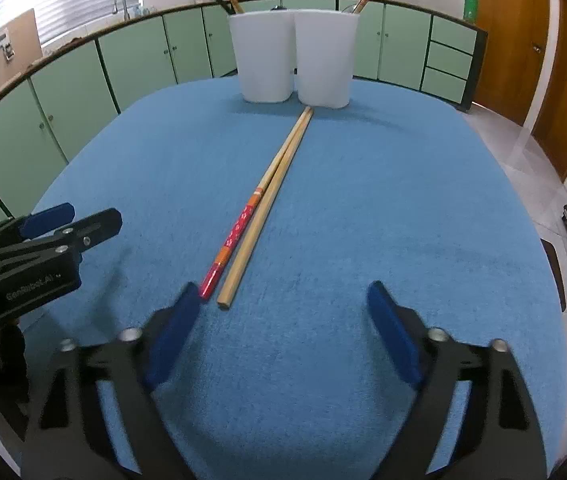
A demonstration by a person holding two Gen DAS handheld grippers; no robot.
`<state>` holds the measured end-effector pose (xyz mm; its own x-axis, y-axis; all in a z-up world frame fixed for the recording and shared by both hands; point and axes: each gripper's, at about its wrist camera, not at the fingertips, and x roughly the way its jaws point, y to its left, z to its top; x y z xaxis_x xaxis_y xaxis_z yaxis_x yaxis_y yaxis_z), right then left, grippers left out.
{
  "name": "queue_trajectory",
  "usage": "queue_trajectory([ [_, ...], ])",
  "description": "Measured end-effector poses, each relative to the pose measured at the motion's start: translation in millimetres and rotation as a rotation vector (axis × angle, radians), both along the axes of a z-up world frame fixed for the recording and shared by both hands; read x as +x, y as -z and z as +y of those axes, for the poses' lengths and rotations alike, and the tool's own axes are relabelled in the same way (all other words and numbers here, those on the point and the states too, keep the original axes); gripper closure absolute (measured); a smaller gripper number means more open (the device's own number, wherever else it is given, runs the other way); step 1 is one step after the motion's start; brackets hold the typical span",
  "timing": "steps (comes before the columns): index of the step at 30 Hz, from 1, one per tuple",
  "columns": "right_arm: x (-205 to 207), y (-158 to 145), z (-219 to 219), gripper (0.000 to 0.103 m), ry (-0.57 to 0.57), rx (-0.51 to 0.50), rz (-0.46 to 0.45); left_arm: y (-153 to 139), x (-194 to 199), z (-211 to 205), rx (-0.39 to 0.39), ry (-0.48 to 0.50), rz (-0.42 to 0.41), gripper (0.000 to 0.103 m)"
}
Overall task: Organize utensils
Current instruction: 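Grasp the plain wooden chopstick with the right tool while the left grasps the red one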
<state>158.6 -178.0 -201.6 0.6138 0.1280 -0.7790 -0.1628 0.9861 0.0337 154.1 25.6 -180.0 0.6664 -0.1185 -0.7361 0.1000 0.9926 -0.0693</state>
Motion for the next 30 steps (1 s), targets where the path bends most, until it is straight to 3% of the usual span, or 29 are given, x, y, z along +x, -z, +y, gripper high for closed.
queue_trajectory([
  [13,5,1,-11,0.036,0.050,-0.055,0.007,1,1,-1,0.002,-0.002,0.008,0.029],
  [19,-2,-4,-22,0.039,0.033,0.054,-0.005,2,2,0,0.000,-0.012,0.010,0.029],
  [23,-1,1,-15,0.057,0.011,0.056,0.007,2,2,1,-0.003,-0.014,0.007,0.029],
  [27,1,3,-9,0.064,0.012,0.042,0.007,3,1,1,0.001,-0.014,0.010,0.029],
  [30,6,3,-6,0.077,0.013,0.045,0.010,3,1,-1,0.002,-0.011,0.012,0.029],
])
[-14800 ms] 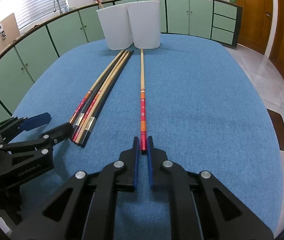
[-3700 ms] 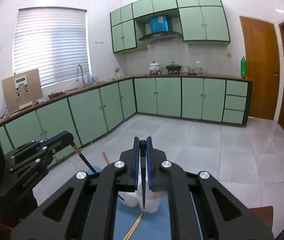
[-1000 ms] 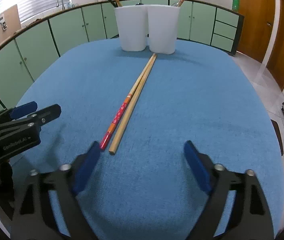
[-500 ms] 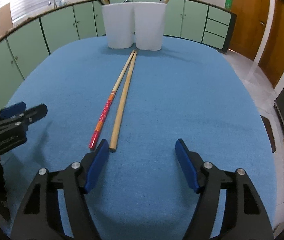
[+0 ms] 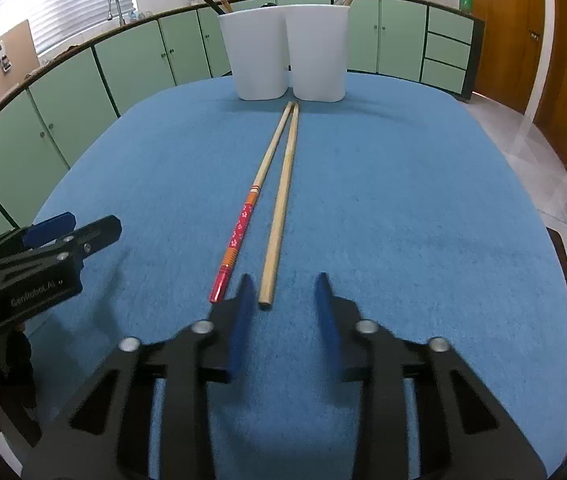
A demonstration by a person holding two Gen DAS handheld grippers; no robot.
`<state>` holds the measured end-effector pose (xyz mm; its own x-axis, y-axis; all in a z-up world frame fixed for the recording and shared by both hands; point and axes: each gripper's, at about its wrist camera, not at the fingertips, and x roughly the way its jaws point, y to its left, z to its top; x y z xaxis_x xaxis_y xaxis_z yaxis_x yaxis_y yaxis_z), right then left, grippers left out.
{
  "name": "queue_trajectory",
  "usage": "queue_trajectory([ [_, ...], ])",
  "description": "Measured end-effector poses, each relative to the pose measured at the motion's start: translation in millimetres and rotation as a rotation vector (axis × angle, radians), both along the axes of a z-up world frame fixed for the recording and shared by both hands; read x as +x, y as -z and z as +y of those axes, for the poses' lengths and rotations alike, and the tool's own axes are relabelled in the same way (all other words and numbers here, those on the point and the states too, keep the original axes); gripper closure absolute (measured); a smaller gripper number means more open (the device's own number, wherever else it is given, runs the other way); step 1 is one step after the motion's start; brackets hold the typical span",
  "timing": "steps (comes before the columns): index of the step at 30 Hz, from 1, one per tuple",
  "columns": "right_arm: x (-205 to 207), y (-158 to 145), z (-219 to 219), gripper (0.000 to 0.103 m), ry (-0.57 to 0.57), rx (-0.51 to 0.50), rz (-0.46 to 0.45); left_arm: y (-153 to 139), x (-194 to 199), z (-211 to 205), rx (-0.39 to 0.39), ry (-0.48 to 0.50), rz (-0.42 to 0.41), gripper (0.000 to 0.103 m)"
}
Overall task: Organize utensils
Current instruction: 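Grasp the plain wooden chopstick with the right tool while the left grasps the red one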
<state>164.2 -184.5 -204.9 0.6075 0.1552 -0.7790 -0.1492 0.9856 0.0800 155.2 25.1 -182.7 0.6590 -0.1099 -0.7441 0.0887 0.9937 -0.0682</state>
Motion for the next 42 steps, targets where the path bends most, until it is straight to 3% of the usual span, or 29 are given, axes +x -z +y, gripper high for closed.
queue_trajectory([
  [4,0,0,0,0.096,-0.010,0.008,0.000,0,0,-4,0.003,0.006,0.003,0.029],
  [19,-10,-1,-56,0.097,0.101,0.031,-0.006,-2,-12,-49,-0.032,0.099,0.004,0.029],
  [31,-11,0,-80,0.097,0.111,0.033,-0.006,5,-8,-88,-0.054,0.139,0.049,0.030],
  [38,-10,2,-79,0.096,0.107,0.032,-0.002,8,-7,-99,0.005,0.118,0.052,0.041],
  [40,-11,2,-78,0.096,0.107,0.031,-0.003,8,-7,-99,0.015,0.109,0.049,0.046],
  [42,-11,2,-80,0.096,0.107,0.041,-0.002,7,-7,-98,0.013,0.094,0.046,0.059],
])
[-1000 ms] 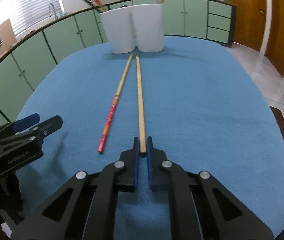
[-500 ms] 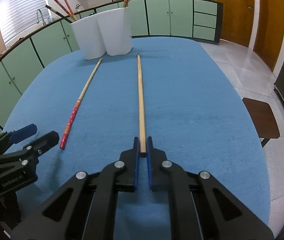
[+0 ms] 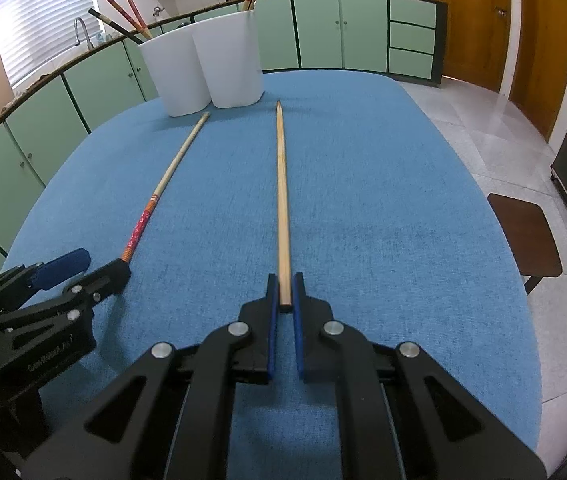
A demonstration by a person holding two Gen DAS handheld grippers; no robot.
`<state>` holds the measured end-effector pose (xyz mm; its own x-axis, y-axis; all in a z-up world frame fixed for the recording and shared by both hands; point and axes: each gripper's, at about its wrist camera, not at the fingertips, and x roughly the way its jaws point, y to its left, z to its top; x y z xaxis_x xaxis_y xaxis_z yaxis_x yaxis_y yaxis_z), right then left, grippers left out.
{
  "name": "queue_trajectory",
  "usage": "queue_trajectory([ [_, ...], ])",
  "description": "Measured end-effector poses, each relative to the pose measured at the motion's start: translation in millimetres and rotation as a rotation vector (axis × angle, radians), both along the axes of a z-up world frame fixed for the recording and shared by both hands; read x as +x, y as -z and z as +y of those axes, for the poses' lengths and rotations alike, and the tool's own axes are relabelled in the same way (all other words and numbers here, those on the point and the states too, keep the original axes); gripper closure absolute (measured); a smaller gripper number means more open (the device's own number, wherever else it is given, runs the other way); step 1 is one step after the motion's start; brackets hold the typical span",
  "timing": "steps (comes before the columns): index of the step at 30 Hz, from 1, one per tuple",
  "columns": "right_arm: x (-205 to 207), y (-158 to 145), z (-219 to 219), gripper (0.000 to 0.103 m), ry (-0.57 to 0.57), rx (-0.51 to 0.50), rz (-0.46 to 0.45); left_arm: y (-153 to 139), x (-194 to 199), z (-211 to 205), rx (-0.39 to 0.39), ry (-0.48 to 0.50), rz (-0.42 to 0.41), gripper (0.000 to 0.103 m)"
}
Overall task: Organize utensils
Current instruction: 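Grasp the plain wooden chopstick with the right tool while the left grasps the red one, then lift both chopsticks and lower them into the utensil holder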
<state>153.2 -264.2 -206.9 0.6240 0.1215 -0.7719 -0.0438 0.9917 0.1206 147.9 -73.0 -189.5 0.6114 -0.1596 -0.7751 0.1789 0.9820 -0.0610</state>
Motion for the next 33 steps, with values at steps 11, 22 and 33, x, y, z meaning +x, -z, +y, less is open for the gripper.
queue_trajectory([
  [11,0,0,1,0.096,-0.001,-0.006,0.000,0,0,6,-0.004,-0.015,-0.002,0.096],
  [22,-1,-1,4,0.097,-0.002,-0.047,-0.012,-2,0,6,-0.018,-0.003,-0.010,0.097],
  [33,-14,-31,4,0.097,-0.019,-0.030,-0.101,-45,-21,20,-0.033,0.014,-0.106,0.097],
])
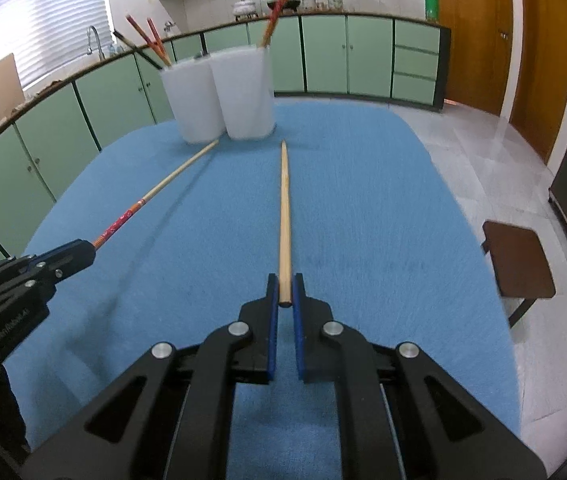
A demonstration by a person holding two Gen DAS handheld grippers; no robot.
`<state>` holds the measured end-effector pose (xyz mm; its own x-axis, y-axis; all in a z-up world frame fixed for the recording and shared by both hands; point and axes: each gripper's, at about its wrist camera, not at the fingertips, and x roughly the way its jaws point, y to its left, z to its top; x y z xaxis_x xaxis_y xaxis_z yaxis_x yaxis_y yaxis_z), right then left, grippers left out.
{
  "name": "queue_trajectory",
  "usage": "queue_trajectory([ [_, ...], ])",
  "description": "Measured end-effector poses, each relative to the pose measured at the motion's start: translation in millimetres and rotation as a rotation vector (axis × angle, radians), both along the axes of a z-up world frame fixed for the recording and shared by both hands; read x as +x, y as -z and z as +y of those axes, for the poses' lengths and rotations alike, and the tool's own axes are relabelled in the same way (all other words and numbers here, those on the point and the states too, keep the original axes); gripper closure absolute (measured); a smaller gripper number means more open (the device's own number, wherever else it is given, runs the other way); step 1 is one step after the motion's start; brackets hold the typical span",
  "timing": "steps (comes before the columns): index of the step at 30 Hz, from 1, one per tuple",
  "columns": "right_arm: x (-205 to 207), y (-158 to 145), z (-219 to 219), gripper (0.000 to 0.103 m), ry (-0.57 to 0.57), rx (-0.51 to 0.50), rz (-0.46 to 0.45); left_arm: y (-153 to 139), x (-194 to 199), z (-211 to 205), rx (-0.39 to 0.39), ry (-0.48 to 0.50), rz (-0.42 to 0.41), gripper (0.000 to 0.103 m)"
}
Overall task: Organize utensils
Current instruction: 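Lift both chopsticks and lower them into the utensil holder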
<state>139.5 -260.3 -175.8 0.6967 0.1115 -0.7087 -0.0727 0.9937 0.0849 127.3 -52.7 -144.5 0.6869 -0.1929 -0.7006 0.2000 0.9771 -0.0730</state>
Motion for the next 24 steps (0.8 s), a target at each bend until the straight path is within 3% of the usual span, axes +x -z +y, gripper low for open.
queue_trajectory([
  [8,-3,-54,-4,0.097,-0.014,0.002,-0.114,-56,-2,12,-0.031,0.006,-0.112,0.097],
  [12,-2,-77,-2,0.097,-0.021,-0.021,-0.156,-70,2,14,-0.034,0.024,-0.120,0.097],
  [16,-4,-68,1,0.097,-0.022,-0.019,-0.118,-54,7,15,-0.032,0.027,-0.080,0.097],
  [24,-6,-8,14,0.097,-0.016,-0.047,0.018,2,11,22,-0.065,0.016,0.025,0.097],
])
